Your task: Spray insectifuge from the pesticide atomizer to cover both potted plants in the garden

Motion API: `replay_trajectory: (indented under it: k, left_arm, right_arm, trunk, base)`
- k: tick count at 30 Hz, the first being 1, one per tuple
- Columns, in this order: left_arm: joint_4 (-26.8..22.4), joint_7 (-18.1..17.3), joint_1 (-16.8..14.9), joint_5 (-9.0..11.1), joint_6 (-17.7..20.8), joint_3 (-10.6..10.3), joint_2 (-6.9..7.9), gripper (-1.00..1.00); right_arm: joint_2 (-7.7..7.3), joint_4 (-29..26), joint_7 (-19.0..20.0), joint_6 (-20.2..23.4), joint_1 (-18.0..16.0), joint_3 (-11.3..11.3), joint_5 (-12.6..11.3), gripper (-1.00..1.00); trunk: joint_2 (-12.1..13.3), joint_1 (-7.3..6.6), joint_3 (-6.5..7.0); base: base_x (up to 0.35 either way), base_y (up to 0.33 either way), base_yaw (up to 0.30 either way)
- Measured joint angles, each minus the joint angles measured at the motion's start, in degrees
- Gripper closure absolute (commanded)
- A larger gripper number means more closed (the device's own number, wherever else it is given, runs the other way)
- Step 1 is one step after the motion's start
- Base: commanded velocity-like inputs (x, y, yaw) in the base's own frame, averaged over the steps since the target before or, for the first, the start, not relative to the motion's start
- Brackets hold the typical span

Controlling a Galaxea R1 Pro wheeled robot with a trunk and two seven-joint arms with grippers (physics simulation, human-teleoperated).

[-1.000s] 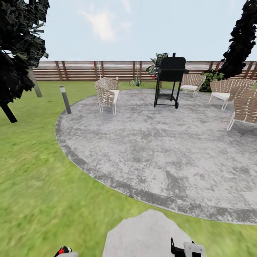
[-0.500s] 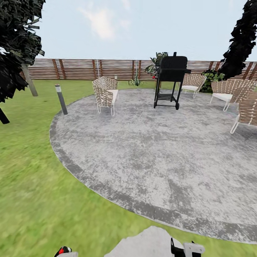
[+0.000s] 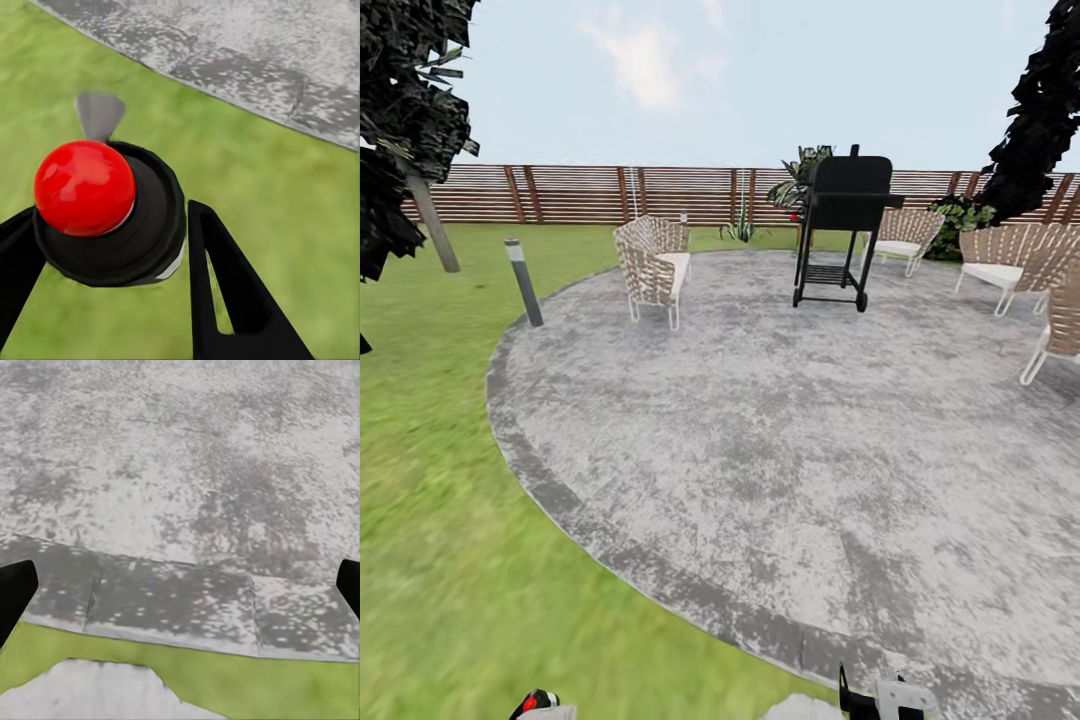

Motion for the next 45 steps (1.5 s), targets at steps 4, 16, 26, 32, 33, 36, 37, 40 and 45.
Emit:
replay_trajectory:
  k: [4, 16, 26, 32, 33, 36, 37, 40, 45]
  left_arm:
    - [-0.01, 0.01, 0.00, -0.03, -0.03, 0.01, 0.03, 1.00]
    - [-0.05, -0.02, 0.00, -0.01, -0.01, -0.07, 0.02, 1.00]
    - [-0.47, -0.20, 0.00, -0.34, 0.01, -0.31, -0.04, 1.00]
    - [-0.06, -0.20, 0.00, -0.36, -0.04, -0.32, -0.08, 1.00]
    - [-0.05, -0.20, 0.00, -0.36, -0.04, -0.32, -0.08, 1.00]
    - [0.04, -0.19, 0.00, -0.36, -0.04, -0.32, -0.14, 1.00]
    - [0.06, -0.20, 0.00, -0.40, -0.04, -0.34, -0.19, 1.00]
    - [0.04, -0.17, 0.00, -0.39, -0.04, -0.26, -0.16, 1.00]
    - [0.00, -0.16, 0.00, -0.38, -0.04, -0.23, -0.08, 1.00]
  right_arm:
    - [-0.02, -0.07, 0.00, 0.00, 0.00, -0.01, 0.00, -1.00]
    - [-0.03, -0.01, 0.00, 0.00, 0.00, 0.00, 0.02, -1.00]
    - [0.14, -0.01, 0.02, -0.09, 0.00, 0.06, 0.04, -1.00]
    - [0.15, -0.13, -0.07, -0.09, 0.00, -0.03, -0.11, -1.00]
    - [0.15, -0.16, -0.11, -0.09, 0.00, -0.10, -0.13, -1.00]
    - [0.04, -0.24, -0.12, -0.07, 0.00, -0.19, -0.07, -1.00]
    - [-0.04, -0.25, -0.11, -0.05, 0.00, -0.15, -0.04, -1.00]
    - [-0.38, -0.26, -0.13, -0.01, 0.00, -0.12, -0.01, -1.00]
    - [-0.57, -0.19, -0.13, 0.01, 0.00, -0.04, -0.01, -1.00]
  trunk:
    - [0.00, 0.00, 0.00]
    - [0.00, 0.00, 0.00]
    - [0.00, 0.00, 0.00]
    - [0.00, 0.00, 0.00]
    - [0.00, 0.00, 0.00]
    - [0.00, 0.00, 0.00]
    - [0.00, 0.00, 0.00]
    - [0.00, 0.00, 0.00]
    - [0.00, 0.00, 0.00]
  base:
    - [0.340, 0.000, 0.000]
    - [0.340, 0.000, -0.099]
    - [0.340, 0.000, -0.002]
    - [0.340, 0.000, 0.000]
    - [0.340, 0.000, 0.000]
    - [0.340, 0.000, 0.000]
    - [0.340, 0.000, 0.000]
    - [0.340, 0.000, 0.000]
    - [0.340, 0.000, 0.000]
